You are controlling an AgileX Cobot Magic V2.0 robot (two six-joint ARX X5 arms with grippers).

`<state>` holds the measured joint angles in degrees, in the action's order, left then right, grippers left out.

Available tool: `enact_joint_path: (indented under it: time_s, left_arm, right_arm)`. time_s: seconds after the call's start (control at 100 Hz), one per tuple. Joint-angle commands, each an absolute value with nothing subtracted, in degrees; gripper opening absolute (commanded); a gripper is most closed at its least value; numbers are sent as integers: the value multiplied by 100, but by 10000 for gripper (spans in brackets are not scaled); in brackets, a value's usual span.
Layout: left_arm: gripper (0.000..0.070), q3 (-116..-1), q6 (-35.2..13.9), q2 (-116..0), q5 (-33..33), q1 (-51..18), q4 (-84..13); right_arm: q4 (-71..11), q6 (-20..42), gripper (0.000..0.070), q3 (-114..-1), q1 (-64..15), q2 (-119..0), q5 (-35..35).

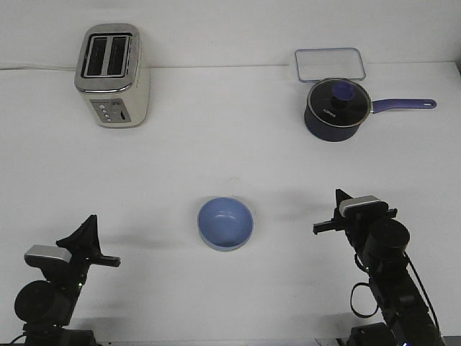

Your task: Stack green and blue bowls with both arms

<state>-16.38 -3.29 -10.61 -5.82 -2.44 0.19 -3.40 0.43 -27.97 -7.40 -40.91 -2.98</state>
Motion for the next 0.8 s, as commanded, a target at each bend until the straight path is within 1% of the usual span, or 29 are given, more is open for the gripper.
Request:
enact_joint_path:
  time_s: [0.0,0.16,0.3,0.64,0.79]
  left_arm:
    - [12,-1367,-233,-762,-554,-220,167]
    - [12,-709,-257,14,-554,-220,183]
    - [12,-478,-266,-19,-554,-220,336]
    - [12,-82,-261,-19,-554,-220,1072]
    - [12,-80,-259,-19,-554,-220,1081]
  right_arm:
    - [-257,60,9,-2838,-749,-4119,-298]
    - [-257,60,9,-2838,-749,-4119,-298]
    - [-252,60,9,-2838,-749,-4119,-301]
    - [-255,60,9,-2840,-749,-4121,-298]
    - [-255,60,9,-2840,-749,-4121,-298]
